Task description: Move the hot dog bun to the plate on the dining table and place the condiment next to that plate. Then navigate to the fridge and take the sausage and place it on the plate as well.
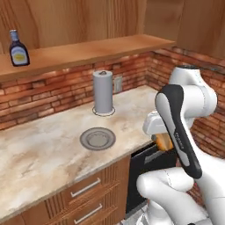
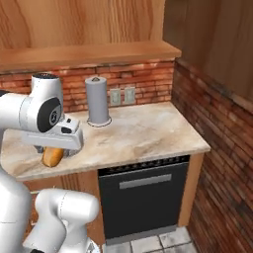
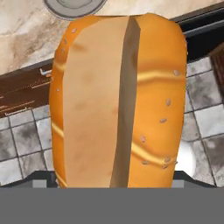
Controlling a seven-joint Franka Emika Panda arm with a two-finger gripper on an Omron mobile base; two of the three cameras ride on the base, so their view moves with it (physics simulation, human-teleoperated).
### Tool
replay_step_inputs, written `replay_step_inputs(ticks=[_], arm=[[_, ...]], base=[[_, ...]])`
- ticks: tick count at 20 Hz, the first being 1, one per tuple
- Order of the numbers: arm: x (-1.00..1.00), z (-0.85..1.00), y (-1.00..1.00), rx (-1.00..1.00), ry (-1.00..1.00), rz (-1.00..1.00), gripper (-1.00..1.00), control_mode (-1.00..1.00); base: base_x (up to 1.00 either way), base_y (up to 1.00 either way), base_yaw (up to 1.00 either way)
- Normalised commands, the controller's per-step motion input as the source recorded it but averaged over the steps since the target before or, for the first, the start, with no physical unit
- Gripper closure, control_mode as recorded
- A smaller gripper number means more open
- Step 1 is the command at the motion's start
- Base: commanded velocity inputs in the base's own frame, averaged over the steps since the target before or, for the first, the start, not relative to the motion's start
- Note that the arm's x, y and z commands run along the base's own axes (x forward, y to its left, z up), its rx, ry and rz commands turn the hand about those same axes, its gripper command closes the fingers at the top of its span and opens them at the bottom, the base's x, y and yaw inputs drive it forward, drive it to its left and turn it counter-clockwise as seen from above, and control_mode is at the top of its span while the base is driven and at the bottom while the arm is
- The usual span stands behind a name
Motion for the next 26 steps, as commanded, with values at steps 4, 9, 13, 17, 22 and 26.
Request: replay_step_inputs(ticks=[4, 9, 13, 17, 22, 26], arm=[[0.0, 0.0, 0.0, 0.0, 0.0, 0.0, 1.0, 1.0], [0.0, 0.0, 0.0, 0.0, 0.0, 0.0, 1.0, 1.0], [0.0, 0.0, 0.0, 0.0, 0.0, 0.0, 1.0, 1.0], [0.0, 0.0, 0.0, 0.0, 0.0, 0.0, 1.0, 1.0], [0.0, 0.0, 0.0, 0.0, 0.0, 0.0, 1.0, 1.0], [0.0, 0.0, 0.0, 0.0, 0.0, 0.0, 1.0, 1.0]], base=[[-0.38, 0.0, -0.91], [-0.28, 0.0, -0.94], [-0.23, 0.0, -0.96], [-0.21, 0.0, -0.97], [-0.22, 0.0, -0.97], [-0.22, 0.0, -0.95]])
